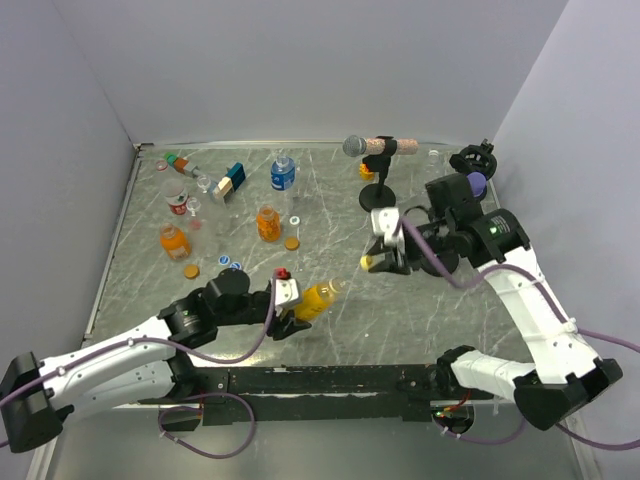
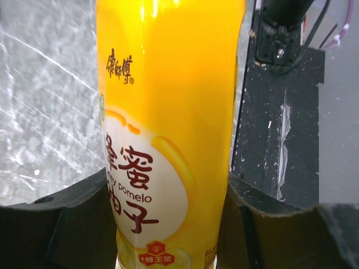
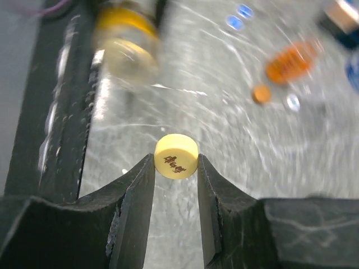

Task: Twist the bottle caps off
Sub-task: Place the bottle cap at the center of the board.

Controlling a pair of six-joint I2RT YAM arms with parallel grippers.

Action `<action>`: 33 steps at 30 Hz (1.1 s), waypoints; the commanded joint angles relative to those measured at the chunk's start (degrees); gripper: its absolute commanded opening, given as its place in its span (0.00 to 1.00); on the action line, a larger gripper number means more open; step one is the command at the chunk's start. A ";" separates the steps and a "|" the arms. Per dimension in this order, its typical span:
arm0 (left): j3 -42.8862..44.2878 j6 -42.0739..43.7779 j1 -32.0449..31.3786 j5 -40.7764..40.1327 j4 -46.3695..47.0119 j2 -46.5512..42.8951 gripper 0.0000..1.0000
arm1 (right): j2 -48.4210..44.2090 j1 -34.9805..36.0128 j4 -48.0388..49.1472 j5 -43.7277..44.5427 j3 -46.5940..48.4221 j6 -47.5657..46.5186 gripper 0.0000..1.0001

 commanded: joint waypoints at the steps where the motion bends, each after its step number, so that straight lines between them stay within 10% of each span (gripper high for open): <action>1: 0.12 -1.24 0.22 -1.43 3.61 -7.06 0.26 | 3.20 -4.33 13.48 -2.94 -3.64 19.18 0.21; 13: 0.92 -4.31 0.49 -18.48 -0.44 -22.27 0.26 | 32.62 4.71 24.58 15.41 0.46 43.55 0.24; 33: -1.46 -8.71 0.49 -20.86 -0.44 -28.35 0.26 | 62.54 11.31 19.83 35.21 25.35 44.27 0.48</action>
